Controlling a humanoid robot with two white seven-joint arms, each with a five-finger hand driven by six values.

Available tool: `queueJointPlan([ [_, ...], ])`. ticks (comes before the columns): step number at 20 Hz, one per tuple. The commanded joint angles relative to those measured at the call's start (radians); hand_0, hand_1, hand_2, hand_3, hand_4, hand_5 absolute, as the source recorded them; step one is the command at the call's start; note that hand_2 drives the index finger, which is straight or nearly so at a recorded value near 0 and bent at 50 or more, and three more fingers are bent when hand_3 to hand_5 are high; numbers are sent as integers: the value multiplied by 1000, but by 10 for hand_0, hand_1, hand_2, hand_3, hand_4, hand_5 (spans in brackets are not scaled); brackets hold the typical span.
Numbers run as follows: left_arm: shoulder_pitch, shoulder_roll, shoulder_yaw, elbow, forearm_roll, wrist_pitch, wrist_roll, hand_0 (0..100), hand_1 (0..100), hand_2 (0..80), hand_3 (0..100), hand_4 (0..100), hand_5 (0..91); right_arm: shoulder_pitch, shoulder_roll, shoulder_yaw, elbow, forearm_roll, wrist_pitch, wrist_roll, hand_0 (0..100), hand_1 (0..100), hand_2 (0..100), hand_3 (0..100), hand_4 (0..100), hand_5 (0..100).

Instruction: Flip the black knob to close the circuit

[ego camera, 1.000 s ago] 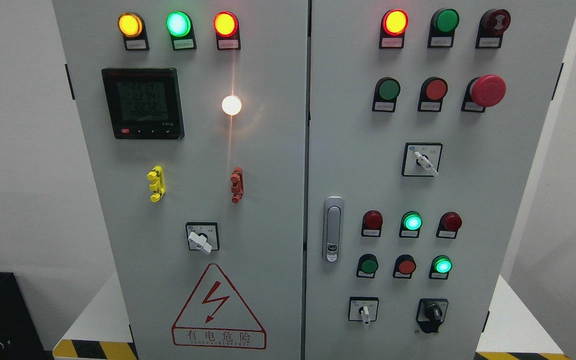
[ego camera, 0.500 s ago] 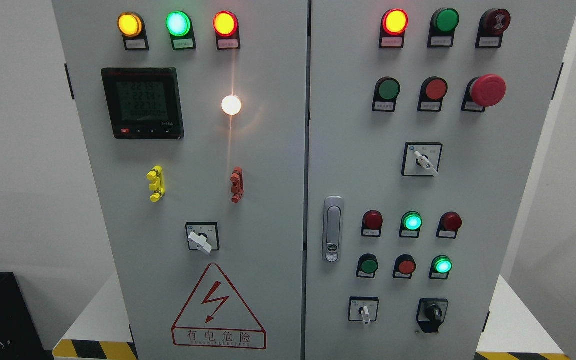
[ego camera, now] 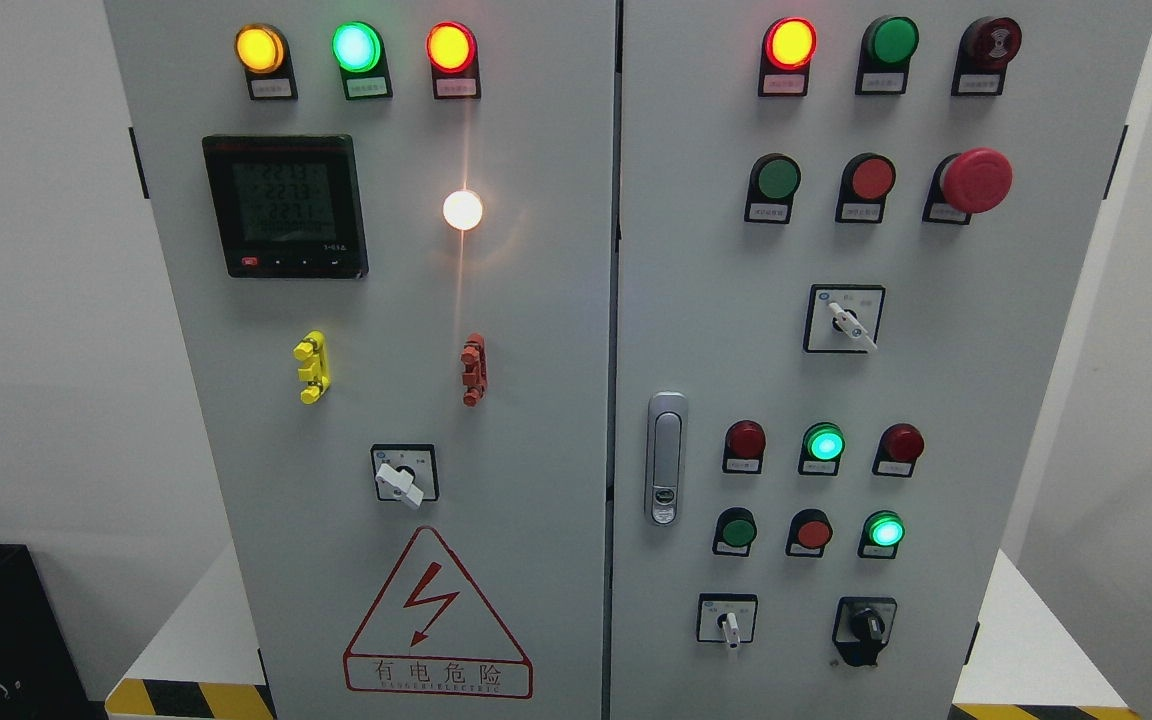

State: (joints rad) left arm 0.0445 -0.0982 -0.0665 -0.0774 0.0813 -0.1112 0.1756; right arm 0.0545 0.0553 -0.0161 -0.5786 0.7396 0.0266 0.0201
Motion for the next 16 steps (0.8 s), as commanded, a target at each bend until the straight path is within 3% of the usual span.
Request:
queueJointPlan([
  [1,0,0,-1,1,0,-1,-1,120,556,0,0,0,0,8,11,-68,-354,216,1,-8,0,36,579,782,650,545],
  [8,0,0,1,1,0,-1,-1,120,556,0,0,0,0,25,15,-90,-639,337,3,-6,0,32,687,845,718,615],
  [11,0,0,-1,1,0,-1,-1,120,556,0,0,0,0,41,35,-90,-768,362,19,-5,0,34,731,891,749,656],
  [16,0,0,-1,1,0,-1,-1,120,556,0,0,0,0,50,47,-90,-944,402,50,-5,0,48,791,949,808,812],
])
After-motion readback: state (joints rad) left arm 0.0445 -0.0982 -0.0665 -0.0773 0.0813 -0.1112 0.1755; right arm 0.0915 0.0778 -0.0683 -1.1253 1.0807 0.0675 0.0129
